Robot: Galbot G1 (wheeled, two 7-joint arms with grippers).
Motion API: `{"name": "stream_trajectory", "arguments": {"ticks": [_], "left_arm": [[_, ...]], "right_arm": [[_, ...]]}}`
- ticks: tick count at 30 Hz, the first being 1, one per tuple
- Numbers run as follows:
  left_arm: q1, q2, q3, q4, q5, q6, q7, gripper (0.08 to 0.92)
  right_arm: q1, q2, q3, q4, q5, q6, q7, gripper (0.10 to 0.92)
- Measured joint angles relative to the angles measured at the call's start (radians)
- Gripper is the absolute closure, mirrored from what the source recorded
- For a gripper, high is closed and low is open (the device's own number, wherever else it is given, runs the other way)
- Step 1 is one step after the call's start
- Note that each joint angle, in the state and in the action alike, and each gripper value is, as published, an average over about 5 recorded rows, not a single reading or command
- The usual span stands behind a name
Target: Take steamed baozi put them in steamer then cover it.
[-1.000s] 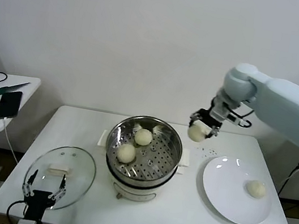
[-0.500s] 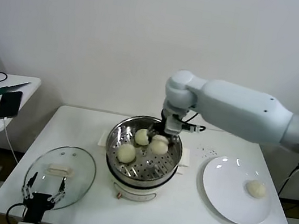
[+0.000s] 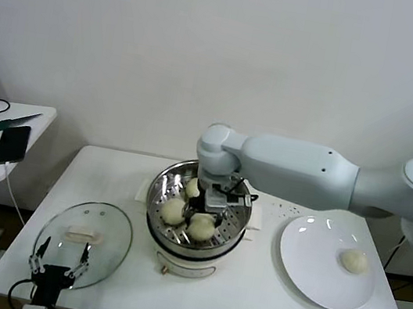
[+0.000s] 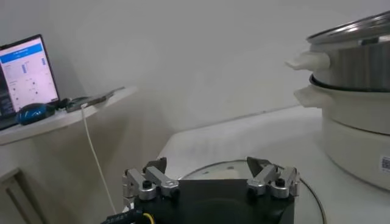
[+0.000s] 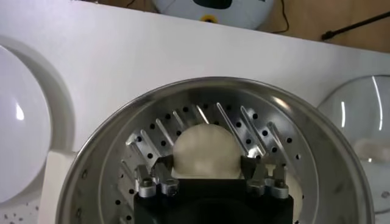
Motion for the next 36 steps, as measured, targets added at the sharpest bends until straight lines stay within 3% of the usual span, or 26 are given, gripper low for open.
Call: {"name": "stream_trajectory", "arguments": {"ticks": [11, 24, 36], "left_arm": [[-0.005, 0.0, 0.001, 0.005, 0.0, 0.0, 0.0, 0.177], [-0.002, 0.002, -0.004, 0.004, 0.005, 0.001, -0.006, 0.177], [0.008, 0.008, -0.004, -0.006, 0.015, -0.007, -0.007, 0.177]], "right_arm": [[-0.013, 0.004, 0.002, 0.002, -0.002, -0.01, -0.001, 0.207], [0.035, -0.064, 0.048, 0.024, -0.033, -0.025, 0.023, 0.203], [0.17, -0.299, -0.047, 0.025, 0.171, -0.336, 0.148, 0.203]]}}
